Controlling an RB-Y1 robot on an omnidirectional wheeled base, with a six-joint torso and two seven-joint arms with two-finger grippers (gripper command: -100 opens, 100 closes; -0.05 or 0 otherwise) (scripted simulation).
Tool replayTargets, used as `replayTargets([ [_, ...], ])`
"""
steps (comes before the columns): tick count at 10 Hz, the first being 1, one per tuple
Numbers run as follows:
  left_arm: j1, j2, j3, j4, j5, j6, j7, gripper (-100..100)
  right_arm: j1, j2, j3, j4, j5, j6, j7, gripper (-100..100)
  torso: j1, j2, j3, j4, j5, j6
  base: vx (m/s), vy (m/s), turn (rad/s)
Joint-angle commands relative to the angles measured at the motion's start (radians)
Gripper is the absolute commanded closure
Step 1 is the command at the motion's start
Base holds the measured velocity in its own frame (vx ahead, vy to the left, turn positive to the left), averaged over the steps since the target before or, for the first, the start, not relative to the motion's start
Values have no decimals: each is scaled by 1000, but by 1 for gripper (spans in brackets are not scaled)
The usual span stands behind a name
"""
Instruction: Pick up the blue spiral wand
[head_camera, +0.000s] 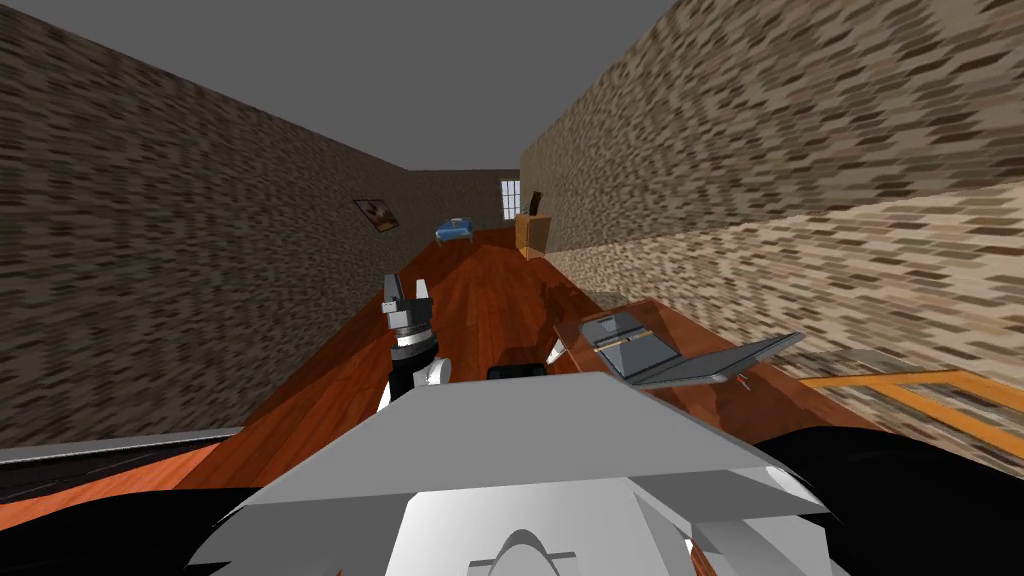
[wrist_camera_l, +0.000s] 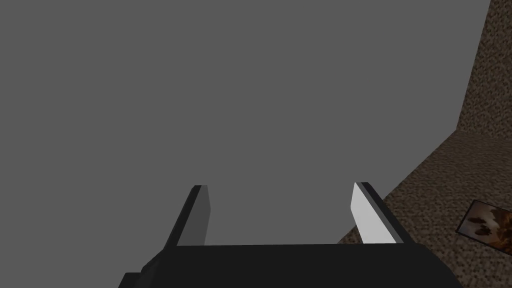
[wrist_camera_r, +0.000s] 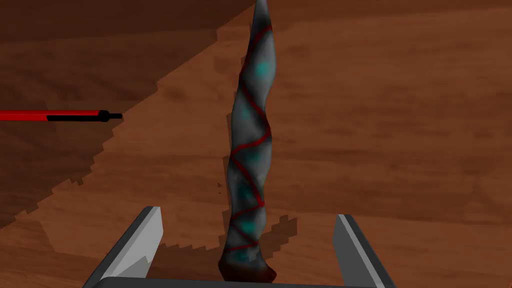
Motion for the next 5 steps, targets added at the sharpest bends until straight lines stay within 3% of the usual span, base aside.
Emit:
replayTargets([
  [1,0,0,0,0,0,0,0,0,-27,32,17,4,13,-11,-32,-100,0,0,0,0,0,0,10,-152,239],
  [2,0,0,0,0,0,0,0,0,-25,25,12,16,10,-11,-18,-100,-1,1,1,0,-1,1,3,-70,47],
  [3,0,0,0,0,0,0,0,0,-28,28,14,18,11,-14,-22,0,3,2,1,0,0,2,2,-14,-4],
  [4,0,0,0,0,0,0,0,0,-44,50,23,59,-12,-27,-37,-100,7,2,1,0,1,2,-68,4,395],
  [5,0,0,0,0,0,0,0,0,-52,61,28,80,-24,-34,-45,-100,9,5,3,1,2,0,-135,9,380],
])
